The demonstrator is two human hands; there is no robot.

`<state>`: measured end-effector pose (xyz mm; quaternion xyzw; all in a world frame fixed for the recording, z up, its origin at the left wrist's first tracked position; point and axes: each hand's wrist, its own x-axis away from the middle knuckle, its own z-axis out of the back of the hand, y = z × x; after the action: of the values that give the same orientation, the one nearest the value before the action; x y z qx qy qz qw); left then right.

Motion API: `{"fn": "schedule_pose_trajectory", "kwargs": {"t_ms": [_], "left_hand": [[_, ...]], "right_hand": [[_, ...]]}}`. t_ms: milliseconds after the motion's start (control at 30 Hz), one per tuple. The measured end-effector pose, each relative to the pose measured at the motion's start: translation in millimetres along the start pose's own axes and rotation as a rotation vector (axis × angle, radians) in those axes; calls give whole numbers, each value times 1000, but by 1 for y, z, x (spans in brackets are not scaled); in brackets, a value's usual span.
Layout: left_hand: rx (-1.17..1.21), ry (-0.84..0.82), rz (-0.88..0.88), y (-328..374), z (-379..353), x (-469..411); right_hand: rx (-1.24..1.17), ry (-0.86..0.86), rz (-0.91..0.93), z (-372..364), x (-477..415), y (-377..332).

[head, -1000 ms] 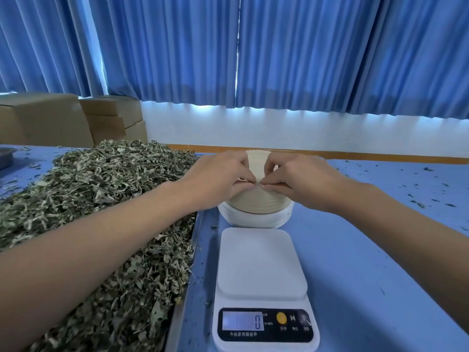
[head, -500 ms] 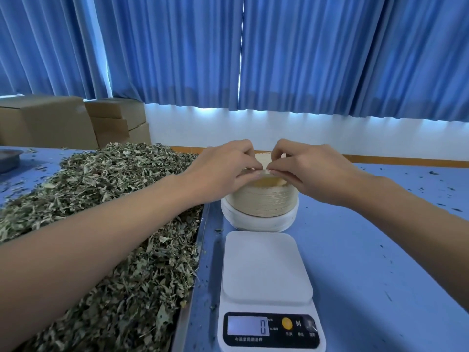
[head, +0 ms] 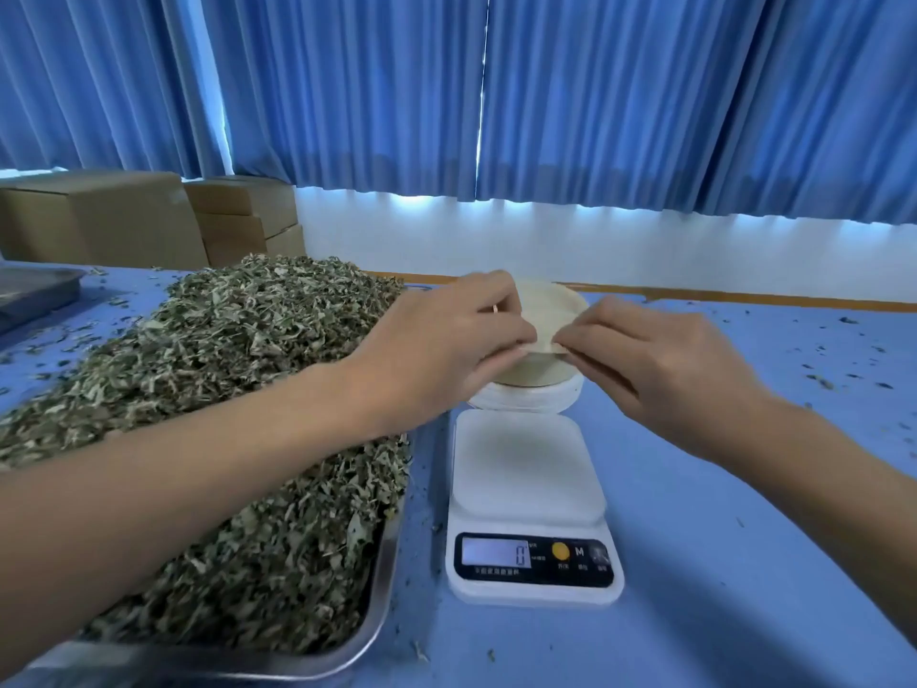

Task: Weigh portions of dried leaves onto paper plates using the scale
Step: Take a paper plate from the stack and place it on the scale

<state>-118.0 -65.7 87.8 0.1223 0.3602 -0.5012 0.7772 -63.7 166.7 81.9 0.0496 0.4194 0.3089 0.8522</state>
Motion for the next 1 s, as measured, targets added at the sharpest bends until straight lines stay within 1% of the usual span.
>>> {"fn": "schedule_pose_trajectory", "kwargs": {"t_ms": [100,233,333,433,500,533,567,633,667,700,733,767,800,833,900,1000], "left_hand": [[-41,-106,-111,25,7,34],[-25,-208,-164,46,4,66],[4,-253,-123,51,-5,75],[85,-336,7,47,-16,77],[223,-395,101,43,-18,77],[299,-395,139,41,-16,76],[348,-372,173,39,-14,76],[339,-266,243,30,-9,75],[290,-217,291,25,-6,75],[220,-194,346,19,-5,74],[131,-208,399,13,-3,74],[34,-260,451,8,-3,75],[-55,-336,501,5,-4,76],[-119,-416,544,3,-6,77],[-146,-528,609,3,-9,80],[-94,-556,643,5,-12,83]], "right_hand": [[0,0,59,6,33,-32],[-37,-108,94,5,72,-54],[-64,-190,47,-4,86,-63],[-139,-192,-26,-9,91,-66],[-200,-162,-166,-11,95,-65],[-244,-128,-279,-11,98,-65],[-288,-81,-417,-12,101,-65],[-339,-32,-727,-12,103,-61],[-390,-68,-892,-12,103,-58],[-500,-141,-1052,-11,103,-55],[-658,-240,-1185,-10,104,-53],[-813,-350,-1280,-8,104,-53],[-921,-451,-1318,-6,105,-55],[-970,-523,-1312,-5,106,-56],[-987,-584,-1272,-2,104,-59],[-1007,-633,-1246,-2,99,-59]]}}
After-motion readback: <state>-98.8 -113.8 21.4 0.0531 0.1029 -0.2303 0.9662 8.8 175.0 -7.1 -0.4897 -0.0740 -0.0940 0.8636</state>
